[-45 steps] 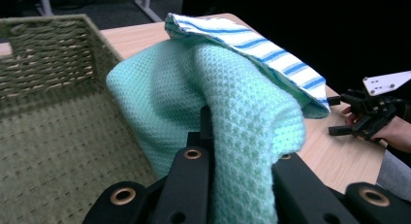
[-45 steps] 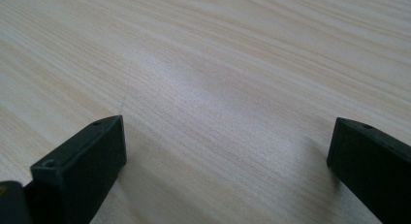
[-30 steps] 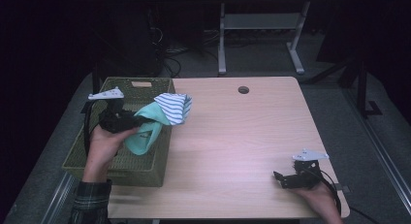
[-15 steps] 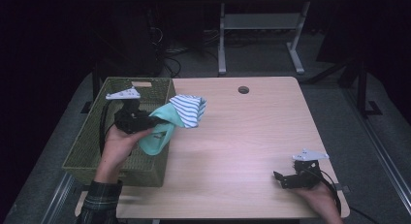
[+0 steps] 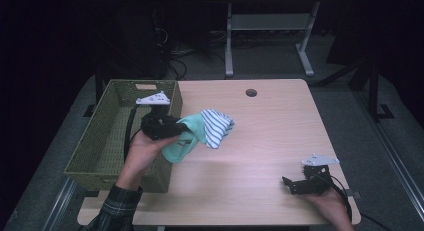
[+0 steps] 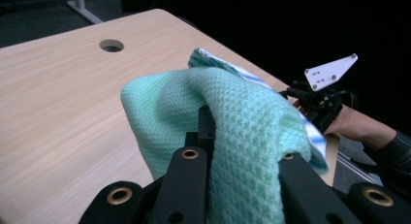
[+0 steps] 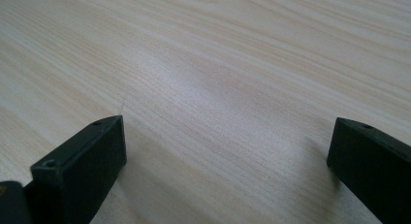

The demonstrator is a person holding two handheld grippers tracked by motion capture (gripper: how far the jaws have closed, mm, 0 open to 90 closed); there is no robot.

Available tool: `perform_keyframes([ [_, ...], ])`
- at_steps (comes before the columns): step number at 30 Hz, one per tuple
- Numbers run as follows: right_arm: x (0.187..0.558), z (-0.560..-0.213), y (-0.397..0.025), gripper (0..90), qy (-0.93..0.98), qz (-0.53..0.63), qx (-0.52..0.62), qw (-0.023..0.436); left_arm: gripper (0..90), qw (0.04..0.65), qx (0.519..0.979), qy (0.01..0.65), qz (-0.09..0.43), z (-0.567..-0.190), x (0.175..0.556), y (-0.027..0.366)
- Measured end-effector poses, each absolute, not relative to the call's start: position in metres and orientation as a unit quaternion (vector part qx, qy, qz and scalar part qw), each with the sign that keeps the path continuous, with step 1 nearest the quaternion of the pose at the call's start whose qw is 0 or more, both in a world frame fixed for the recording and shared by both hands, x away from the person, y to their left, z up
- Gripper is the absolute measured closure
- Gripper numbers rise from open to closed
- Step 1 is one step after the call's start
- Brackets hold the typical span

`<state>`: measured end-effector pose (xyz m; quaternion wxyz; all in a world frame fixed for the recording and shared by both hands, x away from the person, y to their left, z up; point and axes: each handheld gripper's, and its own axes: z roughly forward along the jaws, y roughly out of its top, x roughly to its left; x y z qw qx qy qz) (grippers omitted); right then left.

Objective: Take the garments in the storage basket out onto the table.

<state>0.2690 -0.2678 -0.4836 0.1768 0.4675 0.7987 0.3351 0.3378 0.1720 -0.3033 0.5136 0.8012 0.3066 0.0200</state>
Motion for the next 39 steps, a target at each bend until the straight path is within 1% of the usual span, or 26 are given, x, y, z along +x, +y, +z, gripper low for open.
perform_keyframes([
  [28, 0.269, -0.484, -0.268, 0.0, 0.799, 0.335, 0.467, 0.177, 84.0, 0.468, 0.835, 0.284, -0.042, -0.36, 0.343, 0.073],
  [39, 0.269, -0.484, -0.268, 0.0, 0.799, 0.335, 0.467, 0.177, 84.0, 0.441, 0.852, 0.28, -0.041, -0.392, 0.341, 0.048],
])
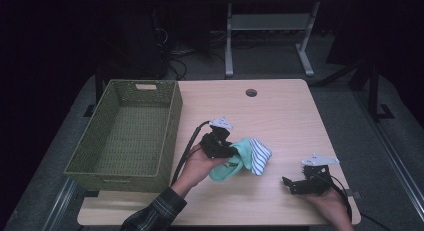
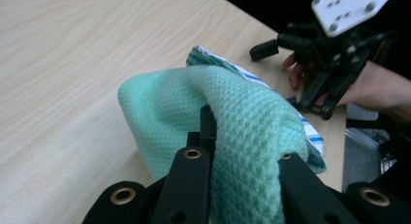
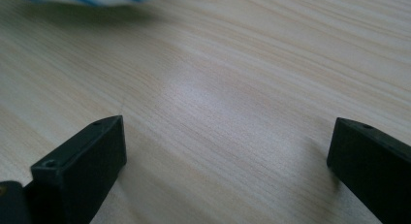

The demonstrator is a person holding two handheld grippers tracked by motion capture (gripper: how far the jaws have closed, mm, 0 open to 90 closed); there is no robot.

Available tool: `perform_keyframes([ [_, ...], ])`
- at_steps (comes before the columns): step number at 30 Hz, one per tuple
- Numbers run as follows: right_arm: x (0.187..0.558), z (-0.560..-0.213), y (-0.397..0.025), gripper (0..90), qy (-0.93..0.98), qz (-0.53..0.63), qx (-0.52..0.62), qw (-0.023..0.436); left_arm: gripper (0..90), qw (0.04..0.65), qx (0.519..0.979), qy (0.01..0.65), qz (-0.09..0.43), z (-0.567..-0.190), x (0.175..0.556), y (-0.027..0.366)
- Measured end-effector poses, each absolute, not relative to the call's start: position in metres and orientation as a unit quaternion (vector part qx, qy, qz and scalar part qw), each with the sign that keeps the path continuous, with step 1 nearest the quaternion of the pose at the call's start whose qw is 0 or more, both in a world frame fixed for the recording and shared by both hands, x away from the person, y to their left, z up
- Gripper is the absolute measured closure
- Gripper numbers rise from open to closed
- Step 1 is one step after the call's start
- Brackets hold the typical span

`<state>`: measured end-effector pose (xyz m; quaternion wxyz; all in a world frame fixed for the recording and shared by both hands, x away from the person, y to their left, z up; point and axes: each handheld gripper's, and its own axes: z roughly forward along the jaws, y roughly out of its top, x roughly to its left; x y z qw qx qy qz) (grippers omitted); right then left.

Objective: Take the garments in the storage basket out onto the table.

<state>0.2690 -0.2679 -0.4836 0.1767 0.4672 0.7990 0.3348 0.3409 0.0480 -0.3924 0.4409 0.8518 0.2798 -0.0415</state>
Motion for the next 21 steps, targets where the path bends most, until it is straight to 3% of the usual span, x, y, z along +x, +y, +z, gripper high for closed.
perform_keyframes([
  [21, 0.269, -0.484, -0.268, 0.0, 0.799, 0.335, 0.467, 0.177, 83.7, 0.402, 0.87, 0.284, -0.036, -0.44, 0.34, 0.03],
])
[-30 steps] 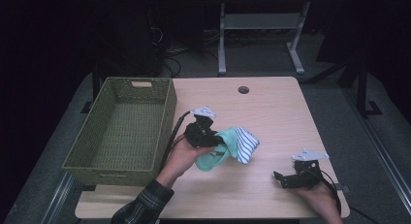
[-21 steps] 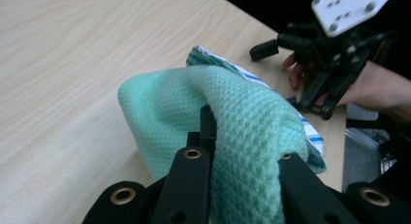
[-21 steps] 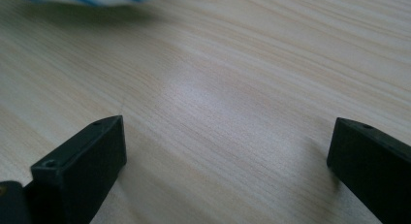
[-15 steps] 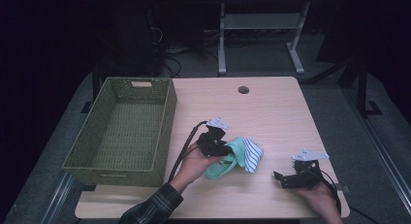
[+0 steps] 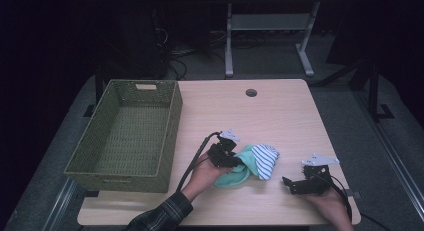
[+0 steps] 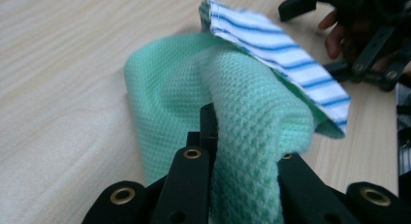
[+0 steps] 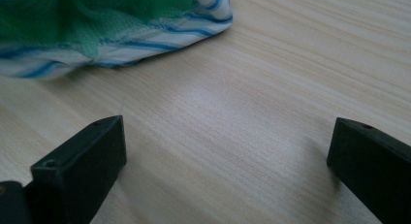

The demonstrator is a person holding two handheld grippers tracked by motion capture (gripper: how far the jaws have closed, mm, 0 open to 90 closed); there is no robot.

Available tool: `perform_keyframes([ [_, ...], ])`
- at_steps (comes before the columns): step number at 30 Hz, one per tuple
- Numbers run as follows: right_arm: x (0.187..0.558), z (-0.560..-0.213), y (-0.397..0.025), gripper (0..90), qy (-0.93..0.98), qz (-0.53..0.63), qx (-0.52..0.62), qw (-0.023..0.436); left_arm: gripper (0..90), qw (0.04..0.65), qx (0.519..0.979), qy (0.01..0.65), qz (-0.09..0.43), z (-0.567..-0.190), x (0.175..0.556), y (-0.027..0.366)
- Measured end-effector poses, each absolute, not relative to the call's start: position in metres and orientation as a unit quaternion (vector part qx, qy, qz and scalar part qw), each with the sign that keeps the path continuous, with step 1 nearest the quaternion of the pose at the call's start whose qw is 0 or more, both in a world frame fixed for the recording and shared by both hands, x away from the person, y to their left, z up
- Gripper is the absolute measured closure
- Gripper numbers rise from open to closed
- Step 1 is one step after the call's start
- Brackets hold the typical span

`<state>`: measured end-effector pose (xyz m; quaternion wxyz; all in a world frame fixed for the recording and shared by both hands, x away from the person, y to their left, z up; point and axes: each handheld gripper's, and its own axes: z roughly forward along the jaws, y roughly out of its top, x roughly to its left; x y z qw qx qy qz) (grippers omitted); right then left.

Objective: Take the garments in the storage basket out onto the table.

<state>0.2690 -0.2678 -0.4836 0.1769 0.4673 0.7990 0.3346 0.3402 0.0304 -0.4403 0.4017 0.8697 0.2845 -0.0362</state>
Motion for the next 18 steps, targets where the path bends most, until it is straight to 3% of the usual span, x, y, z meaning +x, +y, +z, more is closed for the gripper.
perform_keyframes([
  [13, 0.269, -0.484, -0.268, 0.0, 0.799, 0.335, 0.467, 0.177, 79.8, 0.352, 0.897, 0.266, -0.018, -0.46, 0.335, 0.018],
  [15, 0.269, -0.484, -0.268, 0.0, 0.799, 0.335, 0.467, 0.177, 75.3, 0.351, 0.898, 0.265, -0.021, -0.46, 0.335, 0.018],
  [18, 0.269, -0.484, -0.268, 0.0, 0.799, 0.335, 0.467, 0.177, 59.1, 0.354, 0.897, 0.265, -0.027, -0.457, 0.332, 0.016],
])
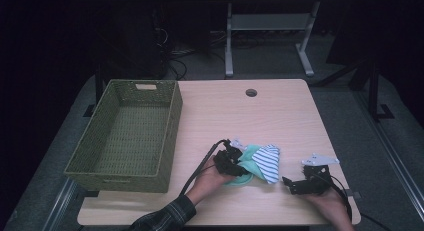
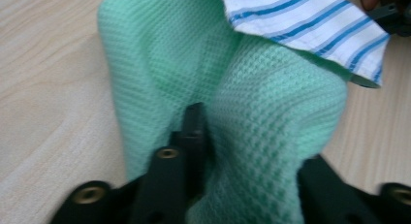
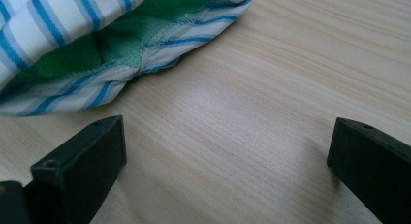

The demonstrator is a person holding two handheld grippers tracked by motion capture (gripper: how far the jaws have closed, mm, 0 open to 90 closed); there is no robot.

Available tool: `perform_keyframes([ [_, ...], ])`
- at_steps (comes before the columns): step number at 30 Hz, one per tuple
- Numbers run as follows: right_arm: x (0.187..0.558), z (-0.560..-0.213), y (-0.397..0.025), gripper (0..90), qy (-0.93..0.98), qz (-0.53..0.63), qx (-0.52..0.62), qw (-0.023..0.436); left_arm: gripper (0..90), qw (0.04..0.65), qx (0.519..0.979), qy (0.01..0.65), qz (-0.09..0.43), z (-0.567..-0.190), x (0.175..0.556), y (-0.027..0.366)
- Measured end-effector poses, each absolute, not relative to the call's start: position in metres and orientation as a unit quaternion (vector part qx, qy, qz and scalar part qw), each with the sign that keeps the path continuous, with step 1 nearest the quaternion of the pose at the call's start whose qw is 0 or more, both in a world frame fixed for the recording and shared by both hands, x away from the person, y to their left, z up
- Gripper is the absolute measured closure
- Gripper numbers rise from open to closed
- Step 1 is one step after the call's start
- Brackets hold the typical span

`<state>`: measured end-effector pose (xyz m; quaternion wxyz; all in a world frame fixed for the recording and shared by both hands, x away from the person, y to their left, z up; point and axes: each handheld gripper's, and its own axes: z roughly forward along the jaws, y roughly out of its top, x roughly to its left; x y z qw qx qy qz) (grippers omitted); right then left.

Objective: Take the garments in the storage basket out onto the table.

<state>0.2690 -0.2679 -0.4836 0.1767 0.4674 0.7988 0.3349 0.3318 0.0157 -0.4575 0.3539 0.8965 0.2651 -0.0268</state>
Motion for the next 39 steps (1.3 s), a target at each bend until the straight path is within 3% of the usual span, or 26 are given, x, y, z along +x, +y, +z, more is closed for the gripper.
perform_keyframes([
  [3, 0.269, -0.484, -0.268, 0.0, 0.799, 0.335, 0.468, 0.177, 46.4, 0.358, 0.899, 0.252, -0.026, -0.452, 0.329, 0.016],
  [6, 0.269, -0.484, -0.268, 0.0, 0.799, 0.335, 0.468, 0.177, 39.8, 0.365, 0.898, 0.244, -0.023, -0.445, 0.325, 0.017],
  [19, 0.269, -0.484, -0.268, 0.0, 0.799, 0.335, 0.468, 0.176, 29.6, 0.391, 0.891, 0.228, -0.027, -0.42, 0.318, 0.025],
  [25, 0.269, -0.484, -0.268, 0.0, 0.799, 0.335, 0.468, 0.177, 30.4, 0.411, 0.884, 0.222, -0.033, -0.41, 0.316, 0.023],
  [35, 0.269, -0.484, -0.268, 0.0, 0.799, 0.335, 0.468, 0.177, 52.0, 0.422, 0.885, 0.195, -0.038, -0.405, 0.306, 0.004],
  [39, 0.269, -0.484, -0.268, 0.0, 0.799, 0.335, 0.468, 0.176, 55.8, 0.417, 0.889, 0.184, -0.041, -0.406, 0.302, -0.006],
])
